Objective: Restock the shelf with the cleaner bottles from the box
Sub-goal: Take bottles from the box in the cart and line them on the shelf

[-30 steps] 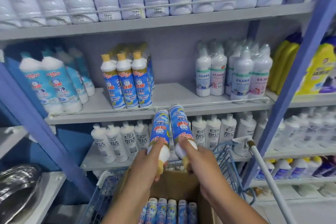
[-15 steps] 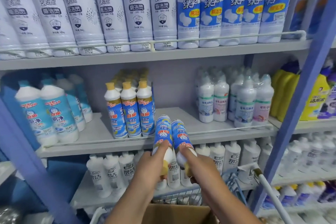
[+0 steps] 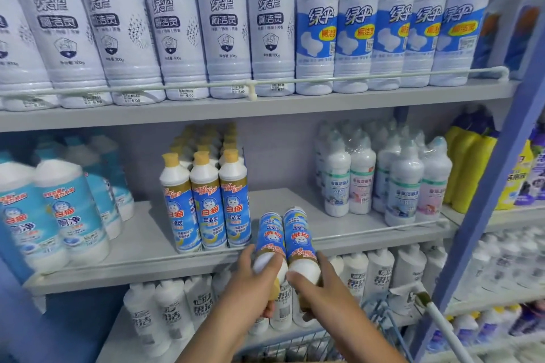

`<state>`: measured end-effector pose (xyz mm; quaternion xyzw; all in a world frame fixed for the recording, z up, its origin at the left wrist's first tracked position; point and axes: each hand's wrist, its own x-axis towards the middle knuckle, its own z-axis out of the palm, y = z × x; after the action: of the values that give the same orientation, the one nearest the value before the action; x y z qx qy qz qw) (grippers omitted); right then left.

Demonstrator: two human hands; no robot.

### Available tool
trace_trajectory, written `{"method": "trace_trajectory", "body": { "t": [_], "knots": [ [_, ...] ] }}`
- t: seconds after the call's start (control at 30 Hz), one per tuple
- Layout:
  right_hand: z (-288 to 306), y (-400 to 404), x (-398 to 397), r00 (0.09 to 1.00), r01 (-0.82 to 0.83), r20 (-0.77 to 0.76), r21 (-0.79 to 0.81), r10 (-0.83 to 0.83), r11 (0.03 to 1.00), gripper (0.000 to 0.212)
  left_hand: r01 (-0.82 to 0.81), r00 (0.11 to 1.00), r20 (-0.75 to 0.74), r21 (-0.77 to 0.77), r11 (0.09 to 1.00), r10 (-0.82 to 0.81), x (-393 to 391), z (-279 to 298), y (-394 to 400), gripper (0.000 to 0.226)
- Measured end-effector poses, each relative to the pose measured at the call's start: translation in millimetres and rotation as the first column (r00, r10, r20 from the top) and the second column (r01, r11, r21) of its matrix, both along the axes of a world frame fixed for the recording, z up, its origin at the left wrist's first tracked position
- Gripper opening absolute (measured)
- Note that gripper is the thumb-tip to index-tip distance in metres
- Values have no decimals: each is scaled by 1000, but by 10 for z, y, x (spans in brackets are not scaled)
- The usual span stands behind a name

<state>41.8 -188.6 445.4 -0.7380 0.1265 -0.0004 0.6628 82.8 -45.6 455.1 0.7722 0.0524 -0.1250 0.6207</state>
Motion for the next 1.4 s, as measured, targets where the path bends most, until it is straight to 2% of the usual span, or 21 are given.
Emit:
{"method": "trace_trajectory", "body": {
  "t": [0.07,0.13,0.27,0.3,0.47,0.6,0.77,0.9,1.03,1.13,1.23,1.27,1.3,1.37,1.4],
  "knots": [
    [-16,-18,-26,998,-33,47,-22,35,999,78,48,998,35,-25,999,-47,-25,3,26,57],
    [-38,-46,-38,990,-67,122,-19,69,998,80,121,990,78,-45,992,-117,-43,-29,62,65],
    [-96,-127,-20,976,-114,189,31,106,993,88,221,969,121,-53,974,-213,-29,-86,158,104],
    [-95,-150,-9,972,-122,203,25,115,992,88,234,965,137,-55,971,-225,-26,-75,162,104],
    [-11,-232,101,951,-130,276,-61,142,990,75,205,958,212,-44,978,-192,46,52,154,81],
    [144,-271,191,946,-117,293,-88,138,989,60,197,934,289,77,977,-211,149,230,136,63],
    [335,-365,373,943,-110,295,-164,155,980,52,125,911,344,293,948,-226,293,470,136,42],
    [557,-418,579,930,-57,337,-253,143,966,30,43,892,398,402,915,-216,432,750,107,28],
    [775,-455,836,916,48,382,-413,125,910,23,-129,831,508,575,808,-228,702,957,43,55],
    [939,-458,1049,919,75,373,-486,129,870,20,-216,784,555,662,718,-276,920,1150,-88,44],
    [1042,-480,1273,933,78,344,-482,107,873,19,-223,796,501,763,607,-339,1090,1333,-195,38],
    [1069,-494,1338,939,77,329,-487,101,870,19,-234,793,486,800,553,-367,1135,1384,-216,37],
    [1088,-512,1400,943,76,318,-505,103,860,28,-257,784,470,840,478,-405,1172,1435,-234,38],
    [1134,-551,1483,952,74,289,-541,102,838,42,-343,742,442,896,282,-503,1227,1553,-259,45],
    [1154,-566,1512,955,62,276,-539,108,840,41,-396,708,432,898,192,-558,1248,1617,-276,49]
  ]
}}
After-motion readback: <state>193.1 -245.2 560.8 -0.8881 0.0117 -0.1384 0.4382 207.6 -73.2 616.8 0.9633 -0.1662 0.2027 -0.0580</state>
